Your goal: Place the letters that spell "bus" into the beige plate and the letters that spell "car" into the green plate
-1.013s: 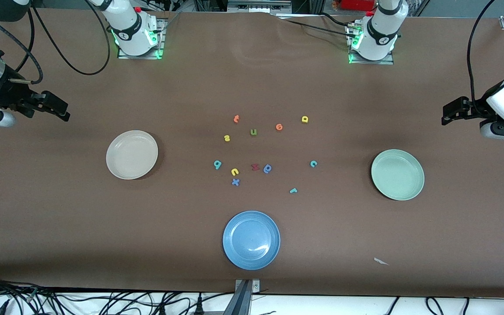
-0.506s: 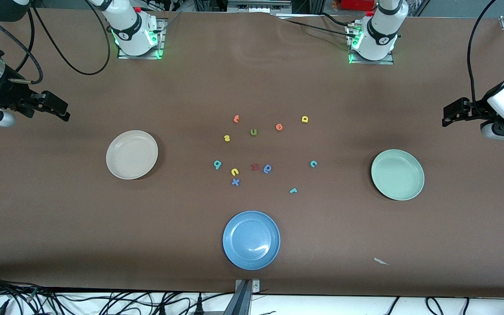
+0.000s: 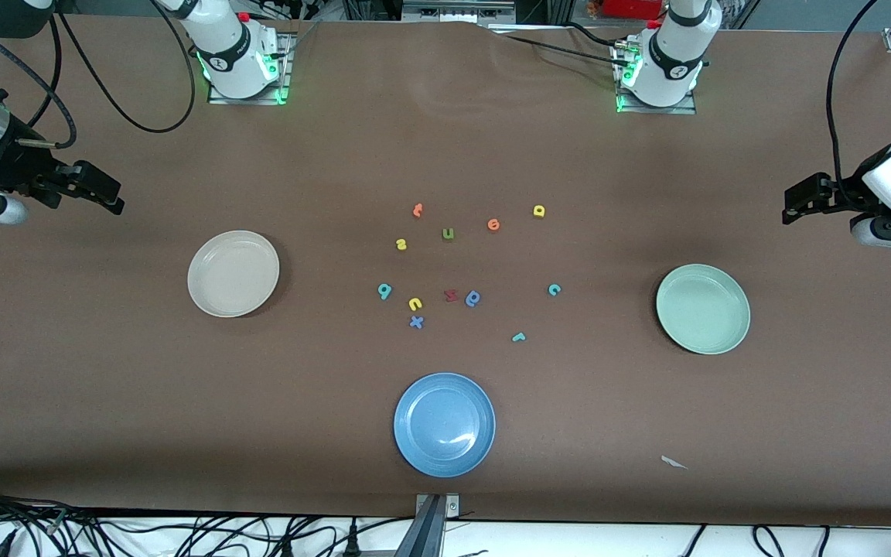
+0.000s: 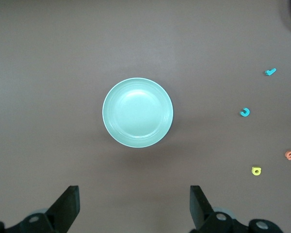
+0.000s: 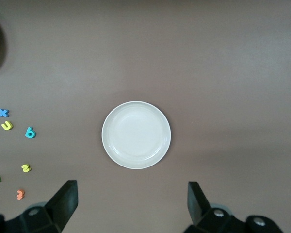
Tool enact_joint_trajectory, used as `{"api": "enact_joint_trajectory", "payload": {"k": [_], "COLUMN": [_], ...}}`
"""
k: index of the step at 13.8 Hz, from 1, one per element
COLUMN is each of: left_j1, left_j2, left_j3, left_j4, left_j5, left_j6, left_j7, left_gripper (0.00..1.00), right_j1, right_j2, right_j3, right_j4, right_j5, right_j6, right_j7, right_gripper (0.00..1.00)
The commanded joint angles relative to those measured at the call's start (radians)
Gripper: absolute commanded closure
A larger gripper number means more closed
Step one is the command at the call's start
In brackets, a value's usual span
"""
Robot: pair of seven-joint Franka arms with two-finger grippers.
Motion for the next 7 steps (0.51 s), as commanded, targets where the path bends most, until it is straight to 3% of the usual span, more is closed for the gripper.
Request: {"api": "enact_joint_trajectory", "payload": {"k": [1, 7], "left_j1": [0.001, 0.001], "left_j2": [-0.001, -0.001], "left_j3": [0.004, 0.002], "left_j4": [0.006, 0.003], "left_j5": [-0.007, -0.007], "left_j6": [0.004, 0.004], "left_j7": [0.021, 0.021], "left_gripper": [0.0, 0.0], "right_j1": [0.004, 0.007], "right_j2": [-0.012, -0.01], "right_j3": [0.003, 0.003], "right_j4": [-0.01, -0.011], "right_j5": [-0.018, -0.018], "right_j6": [0.005, 0.008], "right_j7": [0.009, 0.011], "right_gripper": [0.0, 0.0]}}
